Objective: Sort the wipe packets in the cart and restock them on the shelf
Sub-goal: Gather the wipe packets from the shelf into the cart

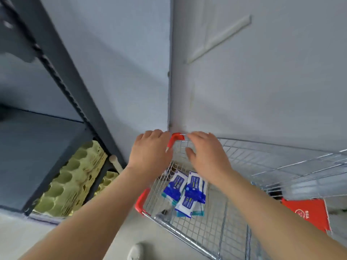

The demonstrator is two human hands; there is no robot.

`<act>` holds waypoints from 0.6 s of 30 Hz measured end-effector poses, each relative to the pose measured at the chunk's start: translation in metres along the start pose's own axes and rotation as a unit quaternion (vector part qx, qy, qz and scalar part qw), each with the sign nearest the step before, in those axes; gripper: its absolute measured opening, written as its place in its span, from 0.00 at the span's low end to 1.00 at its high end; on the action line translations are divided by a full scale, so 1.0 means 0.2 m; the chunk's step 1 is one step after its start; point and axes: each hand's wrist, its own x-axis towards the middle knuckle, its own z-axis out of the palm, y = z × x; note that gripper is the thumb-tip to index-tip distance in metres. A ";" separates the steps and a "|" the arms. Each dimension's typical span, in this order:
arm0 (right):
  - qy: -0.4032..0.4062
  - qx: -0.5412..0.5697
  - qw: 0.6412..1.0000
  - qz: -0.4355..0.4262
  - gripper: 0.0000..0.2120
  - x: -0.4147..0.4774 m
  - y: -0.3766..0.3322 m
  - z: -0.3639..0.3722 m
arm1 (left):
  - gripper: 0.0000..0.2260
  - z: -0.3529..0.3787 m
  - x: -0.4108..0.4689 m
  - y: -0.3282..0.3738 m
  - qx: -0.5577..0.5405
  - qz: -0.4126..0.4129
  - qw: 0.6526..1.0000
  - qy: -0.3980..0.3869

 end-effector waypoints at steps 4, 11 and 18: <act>0.039 -0.022 0.995 -0.087 0.17 0.06 -0.35 -0.32 | 0.20 -0.47 -0.17 -0.15 -0.003 -0.050 0.995 0.092; 0.098 0.004 0.974 -0.206 0.18 0.16 -1.12 -0.73 | 0.21 -1.16 -0.53 -0.61 0.004 -0.123 0.964 0.236; 0.131 0.063 0.956 -0.253 0.20 0.27 -2.01 -0.81 | 0.22 -1.58 -0.86 -1.26 0.017 -0.195 0.941 0.276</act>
